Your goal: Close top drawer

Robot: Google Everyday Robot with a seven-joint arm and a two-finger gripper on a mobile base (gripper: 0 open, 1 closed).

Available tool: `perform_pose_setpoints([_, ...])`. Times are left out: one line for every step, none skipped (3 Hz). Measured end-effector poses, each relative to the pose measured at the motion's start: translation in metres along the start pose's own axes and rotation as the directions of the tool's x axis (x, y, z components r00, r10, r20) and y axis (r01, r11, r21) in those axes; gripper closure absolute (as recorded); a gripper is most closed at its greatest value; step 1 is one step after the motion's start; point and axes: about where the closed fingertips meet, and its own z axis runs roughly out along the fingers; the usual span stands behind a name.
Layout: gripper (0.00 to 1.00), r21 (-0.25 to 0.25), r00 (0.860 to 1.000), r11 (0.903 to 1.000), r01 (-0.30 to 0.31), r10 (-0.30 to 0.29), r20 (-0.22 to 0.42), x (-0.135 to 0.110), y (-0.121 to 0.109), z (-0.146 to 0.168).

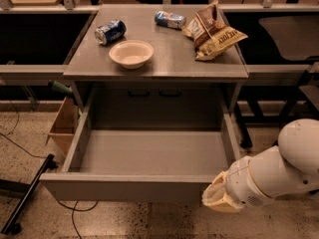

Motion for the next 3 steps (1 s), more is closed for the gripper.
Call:
perform_pose_setpoints([1.0,-0.05,0.999,0.9986,-0.016,0.014,-0.033,0.002,-0.007,0.034])
perform_pose_setpoints([1.0,-0.072,0.997,0.9964,-0.045,0.041,-0.059,0.009,-0.012,0.053])
perform_pose_setpoints([1.0,-0.076,0.995,0.9945,-0.073,0.068,-0.068,0.015,-0.016,0.061])
